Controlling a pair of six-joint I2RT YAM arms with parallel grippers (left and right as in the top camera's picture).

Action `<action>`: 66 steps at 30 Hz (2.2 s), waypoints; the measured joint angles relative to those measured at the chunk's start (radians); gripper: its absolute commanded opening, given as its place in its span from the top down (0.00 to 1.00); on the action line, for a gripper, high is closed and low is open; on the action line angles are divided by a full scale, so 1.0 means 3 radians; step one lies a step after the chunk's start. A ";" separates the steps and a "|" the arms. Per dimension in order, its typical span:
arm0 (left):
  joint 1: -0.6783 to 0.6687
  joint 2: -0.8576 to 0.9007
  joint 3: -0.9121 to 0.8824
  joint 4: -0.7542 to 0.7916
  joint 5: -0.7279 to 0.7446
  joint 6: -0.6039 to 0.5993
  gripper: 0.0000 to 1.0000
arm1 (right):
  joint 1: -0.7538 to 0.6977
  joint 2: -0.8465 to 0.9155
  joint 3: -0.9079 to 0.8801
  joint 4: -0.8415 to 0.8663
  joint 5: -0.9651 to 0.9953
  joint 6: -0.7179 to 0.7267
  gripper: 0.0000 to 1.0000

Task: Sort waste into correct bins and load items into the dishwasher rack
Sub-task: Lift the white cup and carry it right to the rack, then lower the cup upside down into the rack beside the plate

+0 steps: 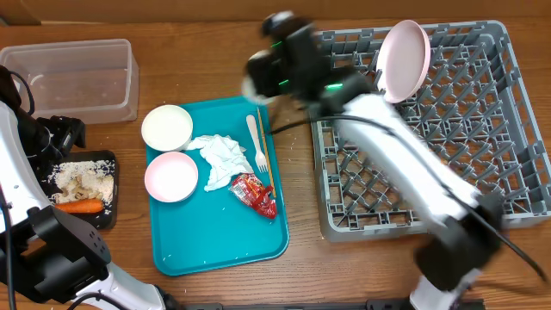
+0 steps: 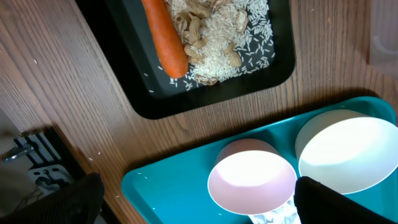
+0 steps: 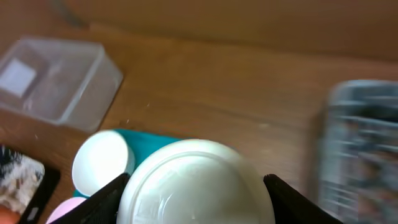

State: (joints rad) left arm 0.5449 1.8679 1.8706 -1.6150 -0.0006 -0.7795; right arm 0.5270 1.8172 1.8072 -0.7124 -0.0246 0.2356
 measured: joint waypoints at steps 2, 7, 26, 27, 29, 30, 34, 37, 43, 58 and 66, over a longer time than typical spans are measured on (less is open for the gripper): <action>0.0000 0.0000 0.0000 0.0001 0.0000 0.0000 0.00 | -0.0221 -0.0281 0.0003 -0.0228 0.0032 0.0000 0.59; 0.0000 0.0000 0.0000 0.0000 0.0001 0.0000 0.00 | -0.0787 -0.0650 0.0009 -0.0697 0.0254 -0.0001 0.57; 0.0000 0.0000 0.0000 0.0001 0.0001 0.0000 0.00 | -0.2630 -0.0220 -0.0010 -0.0970 0.0453 -0.0001 0.56; 0.0000 0.0000 0.0000 0.0000 0.0001 0.0000 0.01 | -0.2647 -0.0116 -0.0010 -0.0970 0.0454 0.0000 0.56; 0.0000 0.0000 0.0000 0.0000 0.0001 0.0000 0.00 | -0.2649 0.0083 -0.0011 -0.0970 0.0455 0.0000 0.56; 0.0000 0.0000 0.0000 0.0000 0.0001 0.0000 0.00 | -0.2645 0.0200 -0.0011 -0.0969 0.0449 0.0000 0.56; 0.0000 0.0000 0.0000 0.0000 0.0001 0.0000 0.00 | -0.2626 0.0546 -0.0048 -0.0963 0.0444 -0.0001 0.56; 0.0000 0.0000 0.0000 0.0000 0.0001 0.0000 0.00 | -0.2622 0.0685 -0.0057 -0.0951 0.0451 -0.0003 0.50; 0.0000 0.0000 0.0000 0.0000 0.0001 0.0000 0.00 | -0.2623 0.0704 -0.0057 -0.0974 0.0456 -0.0004 0.45; 0.0000 0.0000 0.0000 0.0000 0.0001 0.0000 0.00 | -0.2623 0.0165 -0.0011 -0.1455 0.0163 0.0060 0.00; 0.0000 0.0000 0.0000 0.0000 0.0001 0.0000 0.00 | -0.2622 0.0014 0.0024 -0.1615 0.0108 0.0074 0.00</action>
State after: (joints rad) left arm 0.5449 1.8679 1.8706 -1.6150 -0.0002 -0.7795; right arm -0.2596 1.8214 1.8145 -1.1969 0.0078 0.2577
